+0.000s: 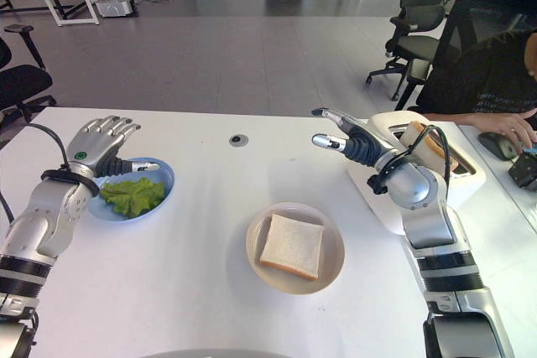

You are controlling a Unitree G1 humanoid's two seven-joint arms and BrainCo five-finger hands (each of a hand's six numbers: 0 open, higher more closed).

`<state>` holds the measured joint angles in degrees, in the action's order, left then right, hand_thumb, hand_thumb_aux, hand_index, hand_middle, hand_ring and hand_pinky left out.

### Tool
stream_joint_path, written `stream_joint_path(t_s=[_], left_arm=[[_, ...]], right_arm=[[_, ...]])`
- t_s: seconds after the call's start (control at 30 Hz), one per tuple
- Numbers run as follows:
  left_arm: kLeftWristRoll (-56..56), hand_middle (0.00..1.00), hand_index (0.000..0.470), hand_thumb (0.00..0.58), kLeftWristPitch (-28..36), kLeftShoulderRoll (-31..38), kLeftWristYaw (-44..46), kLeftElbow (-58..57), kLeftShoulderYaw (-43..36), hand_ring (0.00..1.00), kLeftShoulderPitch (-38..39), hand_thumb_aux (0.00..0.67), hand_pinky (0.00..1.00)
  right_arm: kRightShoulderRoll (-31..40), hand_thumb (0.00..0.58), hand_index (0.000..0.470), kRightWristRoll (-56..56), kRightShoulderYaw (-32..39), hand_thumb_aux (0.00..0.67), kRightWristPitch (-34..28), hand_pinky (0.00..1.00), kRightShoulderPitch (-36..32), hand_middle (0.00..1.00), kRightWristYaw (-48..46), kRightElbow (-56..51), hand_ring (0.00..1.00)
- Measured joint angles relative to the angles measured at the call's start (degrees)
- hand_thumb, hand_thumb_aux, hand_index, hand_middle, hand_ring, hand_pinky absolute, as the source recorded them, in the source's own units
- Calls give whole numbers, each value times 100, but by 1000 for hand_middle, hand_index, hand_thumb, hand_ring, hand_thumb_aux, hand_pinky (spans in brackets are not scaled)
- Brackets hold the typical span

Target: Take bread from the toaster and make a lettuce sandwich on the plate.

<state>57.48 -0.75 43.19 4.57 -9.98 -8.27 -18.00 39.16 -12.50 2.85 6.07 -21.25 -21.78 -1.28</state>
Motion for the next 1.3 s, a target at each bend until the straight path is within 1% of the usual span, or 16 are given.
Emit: stream_joint_path(t_s=[0.1, 0.2, 0.23, 0.33, 0.47, 0.63, 0.9, 0.97, 1.07, 1.17, 1.3], left_arm=[[91, 0, 0, 0, -55, 304, 69, -680, -184, 0, -89, 0, 0], [75, 0, 0, 0, -221, 353, 84, -1290, -471, 0, -298, 0, 0], [63, 0, 470, 580, -259, 348, 110, -1423, -549, 0, -328, 670, 0], [-142, 0, 470, 580, -453, 252, 204, -1914, -740, 0, -386, 670, 0], [-476, 0, 470, 580, -845, 184, 87, -2176, -795, 0, -506, 670, 0], [-1259, 0, 470, 580, -1419, -43, 210, -2587, -840, 0, -578, 670, 0], [-1426, 0, 470, 580, -1625, -48, -33, -2590, -876, 0, -582, 670, 0], [-1424, 0, 470, 580, -1630, 1, -106, -2433, -870, 0, -584, 670, 0], [-1439, 0, 470, 580, -1620, 80, -152, -1835, -724, 0, -574, 670, 0], [-1460, 0, 470, 580, -1543, 217, -108, -971, -576, 0, -546, 670, 0], [-1598, 0, 470, 580, -1382, 217, 235, 159, -422, 0, -454, 670, 0]], right_arm=[[5, 0, 0, -373, 34, 0, -76, 0, -13, 0, 60, -41, 0], [-33, 0, 0, -425, 26, 0, -125, 0, -10, 0, 75, -10, 0], [-49, 0, 0, -419, 15, 0, -135, 0, -8, 0, 64, 26, 0], [-89, 0, 0, -410, 9, 0, -144, 0, -1, 0, 30, 112, 0], [-107, 0, 0, -419, 1, 0, -148, 0, -1, 0, 34, 113, 0], [-118, 0, 0, -421, -47, 0, -142, 0, -1, 0, 82, 113, 0], [-151, 0, 0, -429, -48, 0, -131, 0, -1, 0, 168, 92, 0], [-151, 0, 0, -436, -48, 0, -127, 0, -1, 0, 184, 68, 0], [-154, 0, 0, -446, -48, 0, -115, 0, -2, 0, 219, 25, 0], [-165, 0, 0, -456, -48, 0, -114, 0, -2, 0, 259, -7, 0], [-175, 0, 0, -497, -49, 0, -121, 0, -2, 0, 297, -25, 0]])
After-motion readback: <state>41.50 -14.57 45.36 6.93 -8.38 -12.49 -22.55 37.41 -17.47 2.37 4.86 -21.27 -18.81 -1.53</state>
